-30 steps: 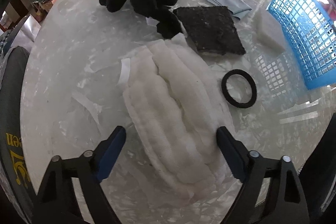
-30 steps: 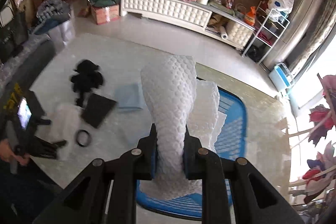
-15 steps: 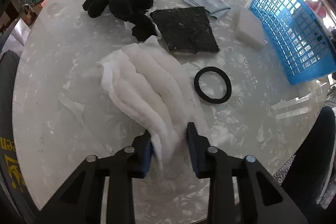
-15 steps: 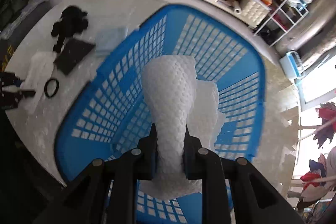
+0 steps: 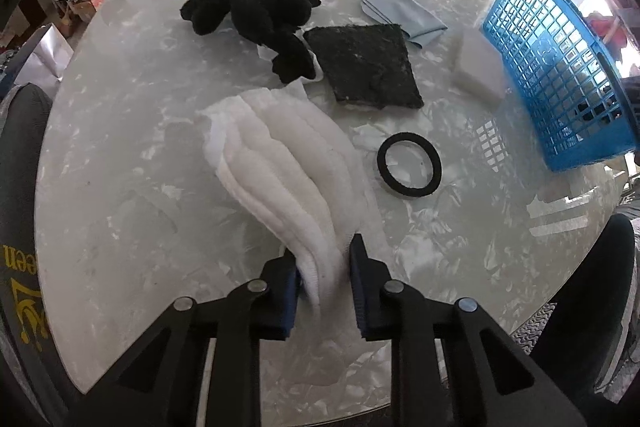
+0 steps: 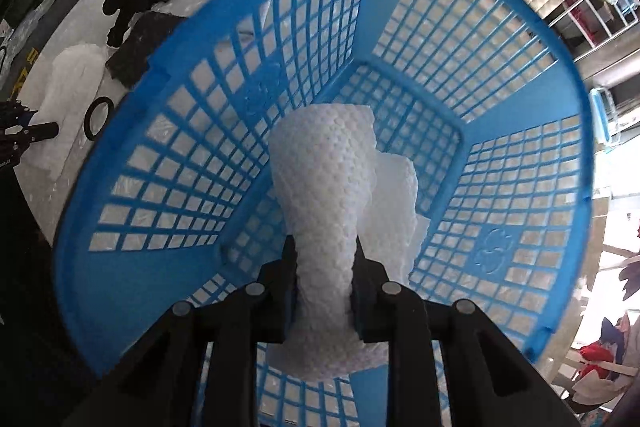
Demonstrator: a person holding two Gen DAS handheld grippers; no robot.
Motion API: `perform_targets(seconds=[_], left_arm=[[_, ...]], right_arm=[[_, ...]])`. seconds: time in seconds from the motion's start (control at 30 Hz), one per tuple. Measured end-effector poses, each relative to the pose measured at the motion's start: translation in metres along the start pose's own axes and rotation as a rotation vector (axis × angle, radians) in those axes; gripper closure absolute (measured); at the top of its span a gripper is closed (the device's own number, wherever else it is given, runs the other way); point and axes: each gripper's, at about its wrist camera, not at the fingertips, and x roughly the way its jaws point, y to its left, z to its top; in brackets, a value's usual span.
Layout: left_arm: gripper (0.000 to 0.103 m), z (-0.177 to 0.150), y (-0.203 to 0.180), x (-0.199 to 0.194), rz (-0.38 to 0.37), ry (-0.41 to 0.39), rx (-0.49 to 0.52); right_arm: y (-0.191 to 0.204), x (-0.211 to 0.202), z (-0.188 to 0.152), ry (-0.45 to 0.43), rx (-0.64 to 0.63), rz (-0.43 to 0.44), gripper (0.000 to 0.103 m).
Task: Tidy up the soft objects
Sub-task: 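Drop the bubble pad in the basket with right gripper while left grasps the quilted towel, then carry the white quilted towel into the blue basket and release it with the left gripper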
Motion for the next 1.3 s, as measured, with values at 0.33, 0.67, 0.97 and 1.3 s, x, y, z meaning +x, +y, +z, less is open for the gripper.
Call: perform_targets(seconds=[0.33, 0.67, 0.97, 1.3], left_arm=[[0.083, -0.003, 0.0, -0.021, 0.018, -0.029, 0.019], [0.083, -0.004, -0.006, -0.056, 0.015, -0.078, 0.031], [0.083, 0.016, -0.043, -0.103, -0.005, -0.158, 0.116], [0.083, 0.045, -0.112, -0.142, -0.076, -0.229, 0.243]], right_arm=[[-0.003, -0.008, -0.004, -0.01, 0.041, -0.008, 0.037], [-0.016, -0.047, -0.02, -0.103, 0.125, -0.04, 0.002], [-0.014, -0.097, -0.048, -0.277, 0.201, -0.118, 0.0], [-0.026, -0.109, -0.086, -0.353, 0.407, -0.156, 0.0]])
